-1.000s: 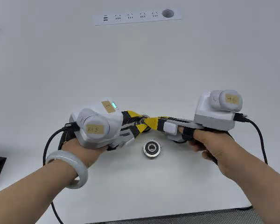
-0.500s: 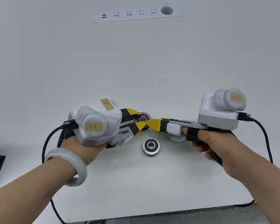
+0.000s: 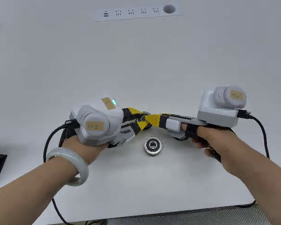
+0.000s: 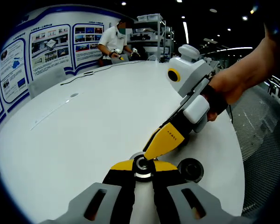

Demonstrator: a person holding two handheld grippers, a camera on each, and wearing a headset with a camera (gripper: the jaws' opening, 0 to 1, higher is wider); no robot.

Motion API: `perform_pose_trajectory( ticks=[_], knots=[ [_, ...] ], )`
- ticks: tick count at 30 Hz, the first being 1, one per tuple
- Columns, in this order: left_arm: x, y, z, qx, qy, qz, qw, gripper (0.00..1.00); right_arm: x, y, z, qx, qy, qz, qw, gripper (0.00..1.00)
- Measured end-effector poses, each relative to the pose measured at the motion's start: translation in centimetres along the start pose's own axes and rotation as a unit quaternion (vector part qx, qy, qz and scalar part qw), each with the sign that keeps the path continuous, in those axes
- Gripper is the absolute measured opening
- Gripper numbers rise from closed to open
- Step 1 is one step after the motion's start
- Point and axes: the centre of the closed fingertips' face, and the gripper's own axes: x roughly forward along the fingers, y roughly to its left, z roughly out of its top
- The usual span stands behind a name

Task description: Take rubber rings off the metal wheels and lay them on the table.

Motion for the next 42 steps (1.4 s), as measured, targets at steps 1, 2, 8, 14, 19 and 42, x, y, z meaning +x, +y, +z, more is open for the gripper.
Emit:
perform_pose_trajectory(
  ticks=[1,2,8,14,19,42],
  knots=[
    [0.0,0.0,0.0,0.000,0.000,0.000,1.0000,0.13,0.0,0.1,0.0,-0.001,0.000,0.001,1.0000,0.24],
    [0.0,0.0,0.0,0.000,0.000,0.000,1.0000,0.13,0.1,0.2,0.0,-0.001,0.001,0.003,1.0000,0.24],
    [0.0,0.0,0.0,0.000,0.000,0.001,1.0000,0.13,0.0,0.5,-0.1,0.005,0.002,0.006,1.0000,0.25],
    [0.0,0.0,0.0,-0.001,-0.002,0.002,1.0000,0.13,-0.5,0.9,-0.5,0.010,0.012,0.015,0.9998,0.25],
    [0.0,0.0,0.0,-0.002,-0.002,0.002,1.0000,0.13,-0.7,0.9,-0.6,0.016,0.013,0.016,0.9997,0.25],
    [0.0,0.0,0.0,-0.003,-0.002,0.002,1.0000,0.13,-0.9,-0.4,-0.2,-0.004,0.012,-0.007,0.9999,0.08]
  ],
)
